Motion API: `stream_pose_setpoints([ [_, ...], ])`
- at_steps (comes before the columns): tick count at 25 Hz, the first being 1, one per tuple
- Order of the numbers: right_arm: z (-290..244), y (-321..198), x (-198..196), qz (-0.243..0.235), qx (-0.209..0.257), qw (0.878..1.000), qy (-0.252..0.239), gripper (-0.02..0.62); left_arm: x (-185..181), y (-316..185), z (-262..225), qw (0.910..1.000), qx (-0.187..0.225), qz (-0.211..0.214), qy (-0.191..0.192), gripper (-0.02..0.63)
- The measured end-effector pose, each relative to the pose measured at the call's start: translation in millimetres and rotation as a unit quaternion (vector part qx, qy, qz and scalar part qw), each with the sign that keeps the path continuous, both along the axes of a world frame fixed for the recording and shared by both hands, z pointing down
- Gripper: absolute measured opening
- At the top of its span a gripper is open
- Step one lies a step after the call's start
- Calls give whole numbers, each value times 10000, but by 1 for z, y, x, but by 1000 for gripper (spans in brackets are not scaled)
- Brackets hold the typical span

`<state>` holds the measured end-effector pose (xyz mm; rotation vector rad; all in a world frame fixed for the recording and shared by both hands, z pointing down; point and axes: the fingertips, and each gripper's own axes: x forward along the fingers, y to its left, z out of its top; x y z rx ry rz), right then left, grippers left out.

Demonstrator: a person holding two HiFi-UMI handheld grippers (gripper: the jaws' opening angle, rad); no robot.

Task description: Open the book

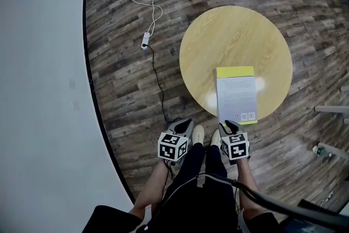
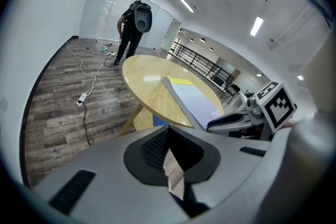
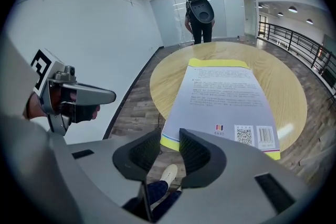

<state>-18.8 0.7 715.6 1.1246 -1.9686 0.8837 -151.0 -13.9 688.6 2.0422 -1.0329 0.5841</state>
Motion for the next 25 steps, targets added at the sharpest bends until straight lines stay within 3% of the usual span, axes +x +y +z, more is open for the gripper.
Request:
stream_pose_setpoints([
  [6, 1, 3, -8, -43, 1, 9998, 188, 28, -1, -1, 0, 10000, 8, -4, -4, -2],
  [25, 6, 5, -7, 101, -145, 9998, 98, 9, -2, -1, 2, 10000, -16, -38, 10, -2],
])
